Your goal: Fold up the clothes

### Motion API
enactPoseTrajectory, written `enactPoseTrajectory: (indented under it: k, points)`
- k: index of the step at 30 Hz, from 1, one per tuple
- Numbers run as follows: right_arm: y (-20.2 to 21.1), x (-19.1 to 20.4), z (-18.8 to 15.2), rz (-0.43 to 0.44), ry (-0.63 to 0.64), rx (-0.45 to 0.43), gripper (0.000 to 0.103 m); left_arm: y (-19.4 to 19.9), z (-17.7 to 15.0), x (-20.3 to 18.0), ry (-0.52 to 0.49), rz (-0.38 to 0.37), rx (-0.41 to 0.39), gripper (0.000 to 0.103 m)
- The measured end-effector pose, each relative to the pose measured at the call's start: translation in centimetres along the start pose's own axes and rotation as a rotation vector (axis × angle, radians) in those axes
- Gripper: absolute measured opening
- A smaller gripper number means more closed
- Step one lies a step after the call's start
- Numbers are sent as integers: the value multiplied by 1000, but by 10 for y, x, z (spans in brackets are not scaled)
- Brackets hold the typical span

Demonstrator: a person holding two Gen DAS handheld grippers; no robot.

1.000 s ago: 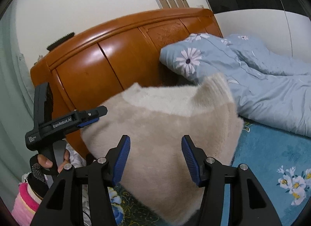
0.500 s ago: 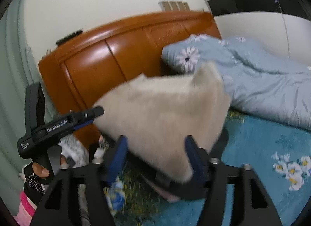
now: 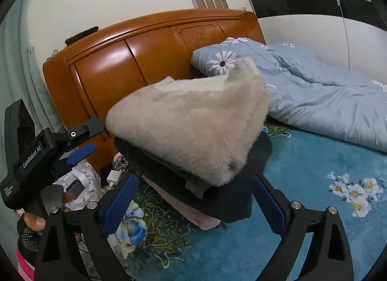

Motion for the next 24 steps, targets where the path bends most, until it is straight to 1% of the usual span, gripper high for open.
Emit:
enactPoseTrajectory:
  k: [2, 4, 6, 10, 12, 14, 17, 18, 21, 24]
  points:
    - [4, 4, -4, -23, 19, -12, 96, 4, -9, 1, -14, 43, 6, 103]
    - [9, 10, -10, -41, 44, -38, 96, 13, -19, 2, -45, 114, -33, 103]
    - [14, 15, -19, -56, 64, -51, 96, 20, -27, 2, -69, 164, -69, 103]
    - [22, 20, -39, -103, 98, -57, 96, 30, -45, 1, -101, 250, -84, 103]
    - [28, 17, -49, -151, 96, -57, 96, 35, -54, 1, -114, 281, -78, 103]
    - [34, 11, -55, -174, 63, -56, 96, 40, -63, 1, -128, 312, -71, 103]
    - [41, 1, -62, -218, 17, -24, 96, 47, -75, 1, -153, 361, -61, 103]
    - [44, -1, -63, -233, 7, -20, 96, 49, -78, -1, -176, 383, -56, 103]
    - [52, -5, -69, -271, -9, -8, 96, 54, -85, -5, -232, 412, -40, 103]
    - [57, -6, -77, -309, -7, 15, 96, 60, -88, -8, -245, 416, -28, 103]
Point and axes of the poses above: each gripper's, at about its wrist camera, not at the fingertips, and y roughly against the way its jaws point, x to its left, z to its top, the point moved 6 cm from there along -y, roughly the way its jaws point, and after that the axes turned 1 degree about -y, right-handed, at the moved point
